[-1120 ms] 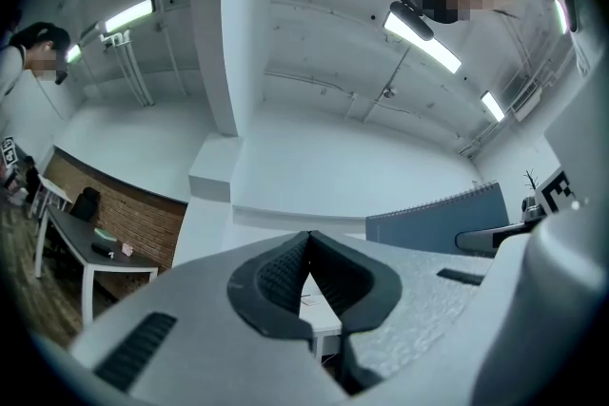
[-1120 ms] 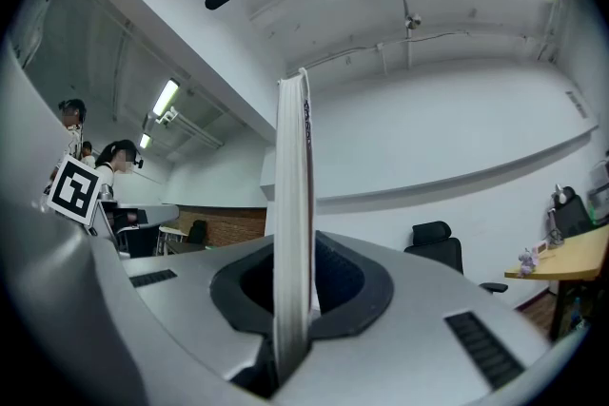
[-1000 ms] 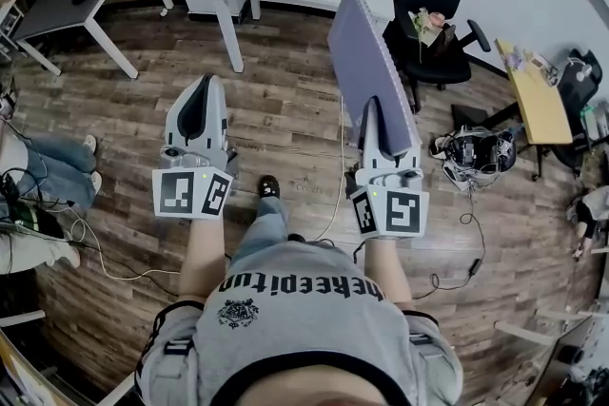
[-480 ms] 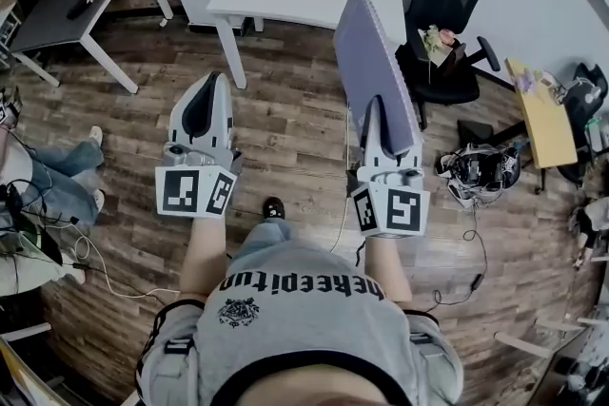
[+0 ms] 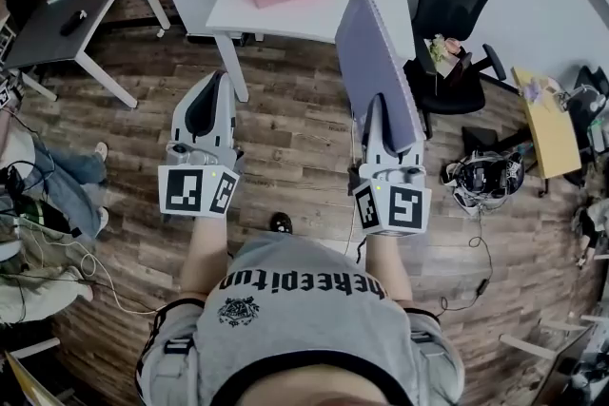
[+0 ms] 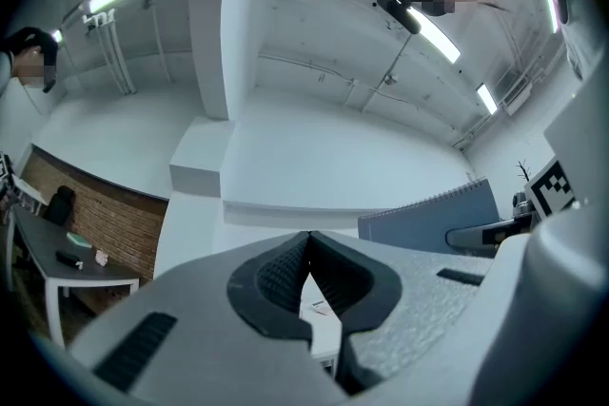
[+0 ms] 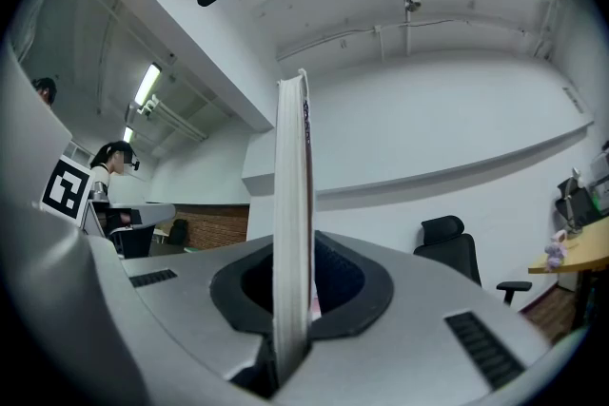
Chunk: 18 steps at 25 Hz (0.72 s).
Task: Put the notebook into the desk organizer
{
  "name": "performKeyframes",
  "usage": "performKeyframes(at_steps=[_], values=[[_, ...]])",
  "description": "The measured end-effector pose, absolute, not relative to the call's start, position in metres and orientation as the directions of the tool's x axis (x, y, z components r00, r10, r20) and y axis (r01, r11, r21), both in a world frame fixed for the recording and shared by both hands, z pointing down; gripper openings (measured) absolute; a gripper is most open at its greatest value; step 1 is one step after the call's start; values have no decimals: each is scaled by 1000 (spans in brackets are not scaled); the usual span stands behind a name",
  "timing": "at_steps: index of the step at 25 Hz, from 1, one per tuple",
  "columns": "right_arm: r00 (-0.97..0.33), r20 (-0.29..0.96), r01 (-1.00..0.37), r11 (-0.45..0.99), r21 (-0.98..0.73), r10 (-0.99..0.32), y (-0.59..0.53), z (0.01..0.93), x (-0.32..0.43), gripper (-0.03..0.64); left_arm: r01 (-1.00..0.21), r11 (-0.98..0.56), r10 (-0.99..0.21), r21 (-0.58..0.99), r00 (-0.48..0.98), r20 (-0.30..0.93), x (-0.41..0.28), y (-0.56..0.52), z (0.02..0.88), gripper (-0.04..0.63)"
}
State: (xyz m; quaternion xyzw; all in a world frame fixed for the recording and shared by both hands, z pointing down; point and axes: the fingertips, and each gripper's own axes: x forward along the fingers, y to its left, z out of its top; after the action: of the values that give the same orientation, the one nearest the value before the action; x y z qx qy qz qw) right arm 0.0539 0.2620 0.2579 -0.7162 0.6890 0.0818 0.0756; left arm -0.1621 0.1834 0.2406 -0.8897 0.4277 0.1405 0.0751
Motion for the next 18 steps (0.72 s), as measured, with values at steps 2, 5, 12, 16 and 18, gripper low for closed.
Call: performKeyframes(at_steps=[2,5,12,16,18], values=[[42,-227,-999,-44,2,-973,249,258,51,31,-775,-632,-731,-18,604,-316,-163,172,240,4],[48,-236,-999,-48,-5,-971,232,259,46,31,-768,-640,-724,-24,613,-316,-168,157,241,5],[50,-219,-999,-49,-8,-974,200,262,41,31,-769,-639,-735,13,607,-302,-174,119,248,5],[54,-212,-999,-54,-7,-976,182,268,45,31,-768,-640,-738,25,604,-301,-171,99,256,5],[55,-211,-998,-55,-8,-976,170,271,49,31,-769,-638,-740,29,603,-300,-169,87,259,5]])
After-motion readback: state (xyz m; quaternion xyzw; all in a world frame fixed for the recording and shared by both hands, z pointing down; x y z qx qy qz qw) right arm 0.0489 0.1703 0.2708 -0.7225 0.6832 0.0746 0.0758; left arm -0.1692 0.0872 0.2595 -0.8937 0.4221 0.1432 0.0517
